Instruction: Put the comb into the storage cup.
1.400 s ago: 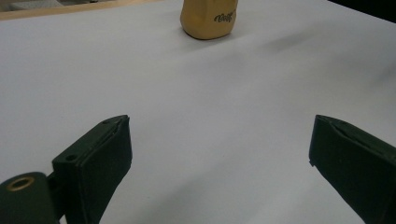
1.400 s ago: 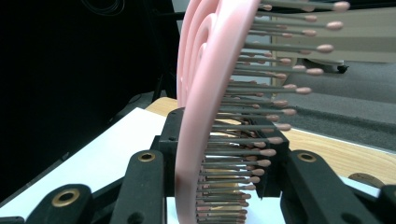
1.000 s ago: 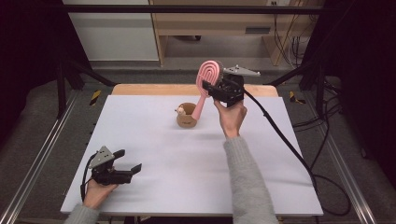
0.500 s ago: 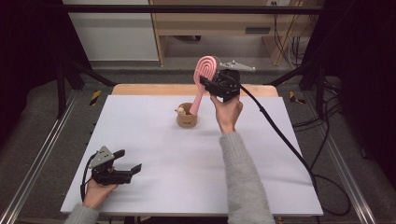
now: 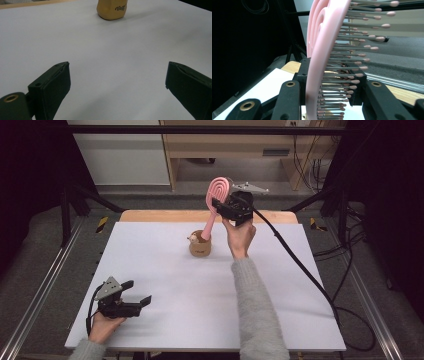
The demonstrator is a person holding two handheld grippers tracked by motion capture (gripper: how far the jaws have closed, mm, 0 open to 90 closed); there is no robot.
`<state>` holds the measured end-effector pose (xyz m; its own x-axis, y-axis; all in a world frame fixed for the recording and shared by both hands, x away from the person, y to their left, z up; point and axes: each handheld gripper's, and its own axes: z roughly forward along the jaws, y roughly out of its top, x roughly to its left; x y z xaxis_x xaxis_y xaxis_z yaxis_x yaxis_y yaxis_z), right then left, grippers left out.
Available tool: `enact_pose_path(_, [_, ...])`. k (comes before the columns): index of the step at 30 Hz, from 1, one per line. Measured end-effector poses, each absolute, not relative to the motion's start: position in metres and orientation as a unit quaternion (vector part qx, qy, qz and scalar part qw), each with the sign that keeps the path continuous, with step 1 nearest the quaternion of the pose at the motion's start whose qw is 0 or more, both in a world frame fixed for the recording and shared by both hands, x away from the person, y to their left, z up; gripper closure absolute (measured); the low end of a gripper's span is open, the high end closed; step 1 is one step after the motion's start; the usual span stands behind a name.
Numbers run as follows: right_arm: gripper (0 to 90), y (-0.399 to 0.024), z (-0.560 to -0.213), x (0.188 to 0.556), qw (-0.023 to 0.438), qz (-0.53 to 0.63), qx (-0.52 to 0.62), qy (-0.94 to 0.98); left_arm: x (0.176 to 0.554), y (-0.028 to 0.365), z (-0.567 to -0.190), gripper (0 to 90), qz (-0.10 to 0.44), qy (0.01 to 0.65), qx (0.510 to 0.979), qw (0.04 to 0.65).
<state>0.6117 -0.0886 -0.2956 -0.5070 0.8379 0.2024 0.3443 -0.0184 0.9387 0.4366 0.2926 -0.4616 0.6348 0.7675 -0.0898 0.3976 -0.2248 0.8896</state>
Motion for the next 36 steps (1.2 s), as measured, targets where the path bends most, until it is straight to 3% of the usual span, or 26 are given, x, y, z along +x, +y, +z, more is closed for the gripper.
enact_pose_path(36, [63.2,-0.076,-0.319,0.636,0.226,0.54,0.475,0.656,0.437,0.293,-0.463,6.0,0.186,0.384,0.761,0.488])
